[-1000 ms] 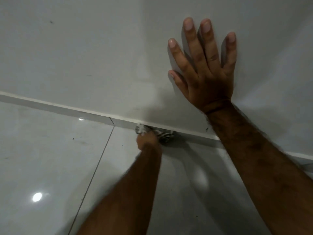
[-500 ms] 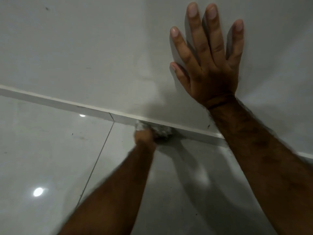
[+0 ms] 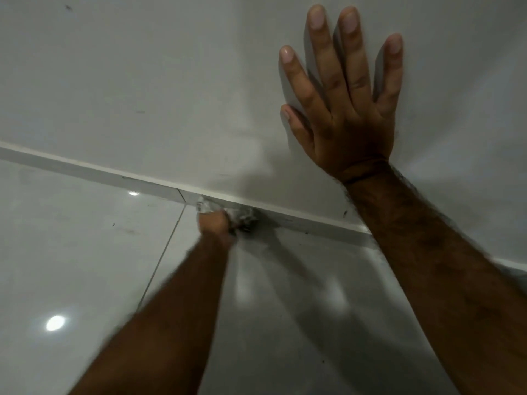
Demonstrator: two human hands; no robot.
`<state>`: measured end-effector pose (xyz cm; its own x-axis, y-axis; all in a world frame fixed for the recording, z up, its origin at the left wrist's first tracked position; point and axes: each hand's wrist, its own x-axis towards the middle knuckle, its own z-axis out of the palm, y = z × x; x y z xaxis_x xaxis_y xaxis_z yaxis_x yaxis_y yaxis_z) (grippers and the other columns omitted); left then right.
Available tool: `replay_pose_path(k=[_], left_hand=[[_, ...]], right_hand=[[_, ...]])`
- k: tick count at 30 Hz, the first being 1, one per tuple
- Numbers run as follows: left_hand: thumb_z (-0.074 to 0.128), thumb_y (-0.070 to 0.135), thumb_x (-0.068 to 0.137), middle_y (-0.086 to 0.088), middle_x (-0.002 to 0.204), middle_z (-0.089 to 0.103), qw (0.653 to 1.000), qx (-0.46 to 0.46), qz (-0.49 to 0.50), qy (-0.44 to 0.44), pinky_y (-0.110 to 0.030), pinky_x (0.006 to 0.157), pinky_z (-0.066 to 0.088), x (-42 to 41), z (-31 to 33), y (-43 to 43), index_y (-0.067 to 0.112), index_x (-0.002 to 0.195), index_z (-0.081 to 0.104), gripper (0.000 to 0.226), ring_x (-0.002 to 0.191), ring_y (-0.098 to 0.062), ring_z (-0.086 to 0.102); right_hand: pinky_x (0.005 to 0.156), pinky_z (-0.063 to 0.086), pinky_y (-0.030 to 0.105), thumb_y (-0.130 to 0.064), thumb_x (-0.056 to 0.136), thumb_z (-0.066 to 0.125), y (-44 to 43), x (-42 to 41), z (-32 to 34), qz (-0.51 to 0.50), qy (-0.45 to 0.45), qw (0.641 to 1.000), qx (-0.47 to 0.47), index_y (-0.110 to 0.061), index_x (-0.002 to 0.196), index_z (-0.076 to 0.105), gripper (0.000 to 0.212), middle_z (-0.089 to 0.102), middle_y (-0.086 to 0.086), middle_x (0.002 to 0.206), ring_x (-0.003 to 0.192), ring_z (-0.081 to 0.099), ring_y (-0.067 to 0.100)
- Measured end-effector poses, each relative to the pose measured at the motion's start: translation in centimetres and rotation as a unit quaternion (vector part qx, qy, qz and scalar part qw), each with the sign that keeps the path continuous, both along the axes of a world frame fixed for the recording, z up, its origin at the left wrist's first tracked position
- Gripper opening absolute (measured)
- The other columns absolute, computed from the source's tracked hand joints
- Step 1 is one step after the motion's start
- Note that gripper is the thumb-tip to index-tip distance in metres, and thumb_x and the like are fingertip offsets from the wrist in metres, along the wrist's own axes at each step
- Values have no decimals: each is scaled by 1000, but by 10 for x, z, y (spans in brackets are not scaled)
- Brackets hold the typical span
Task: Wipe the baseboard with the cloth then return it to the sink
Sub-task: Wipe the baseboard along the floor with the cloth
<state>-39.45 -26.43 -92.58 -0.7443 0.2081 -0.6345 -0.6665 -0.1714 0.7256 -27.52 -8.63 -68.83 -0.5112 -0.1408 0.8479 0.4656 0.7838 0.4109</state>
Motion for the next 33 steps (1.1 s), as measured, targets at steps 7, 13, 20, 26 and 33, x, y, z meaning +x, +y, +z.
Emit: replay_pose_path(k=[7,13,20,26,33], left_hand=[[52,45,77,-15,121,71,995,-17,-75,68,-57,100,56,132,-6,95,14,124,62,57,111,-35,69],[50,-1,101,-10,130,65,989,-101,58,95,-14,88,54,61,22,38,-1,137,57,37,107,-14,64],[65,-4,88,-24,113,74,994,-7,-102,34,-59,97,57,130,11,94,11,101,70,20,107,-43,71],[68,-11,85,-18,94,79,995,48,-73,-49,-45,76,66,148,26,94,4,102,72,23,87,-37,76],[55,-7,95,-32,124,68,988,23,130,-86,-29,44,60,71,23,52,-8,136,57,41,80,-35,69]], right_hand=[[110,39,67,-44,109,56,1,1,1,8,-2,1000,1,-21,152,58,49,57,13,152,138,57,37],[112,37,66,-41,109,55,0,2,1,10,-7,1000,-4,-22,152,57,48,56,11,153,140,56,36],[114,36,64,-40,105,58,0,0,-2,14,0,1000,-7,-22,152,57,51,55,12,154,141,55,36],[114,36,64,-40,104,60,1,-1,-2,20,6,1000,1,-21,151,59,51,57,12,152,139,57,36],[117,34,59,-44,104,58,4,-4,-5,15,11,1000,8,-24,155,53,55,53,8,156,143,53,32]])
